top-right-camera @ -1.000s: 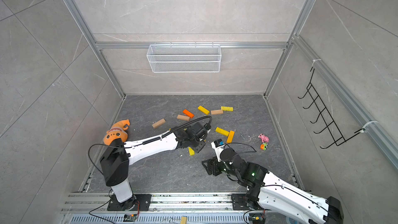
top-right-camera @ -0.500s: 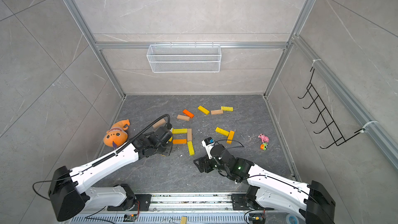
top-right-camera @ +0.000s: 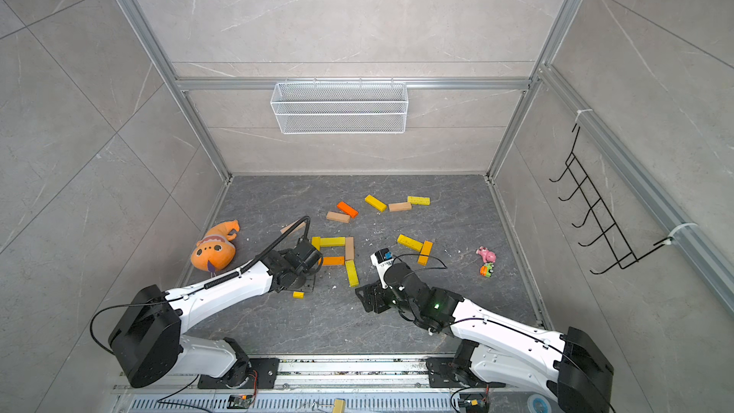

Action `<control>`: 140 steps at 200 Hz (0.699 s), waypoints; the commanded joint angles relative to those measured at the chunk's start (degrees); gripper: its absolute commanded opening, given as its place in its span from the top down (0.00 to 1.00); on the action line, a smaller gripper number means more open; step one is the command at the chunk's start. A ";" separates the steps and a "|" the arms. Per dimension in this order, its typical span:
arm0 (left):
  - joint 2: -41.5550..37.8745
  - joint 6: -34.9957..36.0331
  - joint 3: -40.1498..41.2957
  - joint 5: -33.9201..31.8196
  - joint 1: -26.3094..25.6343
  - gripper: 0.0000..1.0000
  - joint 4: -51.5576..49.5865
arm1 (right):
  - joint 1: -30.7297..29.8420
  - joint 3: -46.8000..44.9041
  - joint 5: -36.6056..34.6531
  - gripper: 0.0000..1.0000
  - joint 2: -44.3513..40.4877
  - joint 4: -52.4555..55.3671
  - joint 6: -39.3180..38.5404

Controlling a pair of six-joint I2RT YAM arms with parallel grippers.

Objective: Assemble the number 8 with building blocks
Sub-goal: Assemble the building block at the center of the board.

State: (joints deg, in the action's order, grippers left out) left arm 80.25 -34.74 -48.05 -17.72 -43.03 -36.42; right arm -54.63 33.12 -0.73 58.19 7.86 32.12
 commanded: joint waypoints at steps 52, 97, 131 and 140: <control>7.33 0.27 0.13 7.29 3.46 0.72 9.52 | 0.14 1.78 -0.28 0.21 -1.90 0.95 -1.10; 9.94 0.88 -1.74 8.16 4.69 0.72 10.10 | 0.09 1.59 -0.40 0.20 -1.99 1.09 -0.85; 12.00 1.30 -3.13 7.18 4.88 0.72 10.27 | 0.13 1.48 -1.31 0.20 -2.45 2.04 -0.83; 12.56 1.64 -3.55 7.08 5.06 0.72 10.47 | 0.14 1.42 -1.46 0.20 -2.56 2.09 -0.83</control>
State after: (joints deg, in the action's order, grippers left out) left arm 91.68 -34.48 -49.34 -10.33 -38.50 -26.68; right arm -54.63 33.43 -0.99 56.80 8.49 31.88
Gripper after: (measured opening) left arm 0.321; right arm 0.798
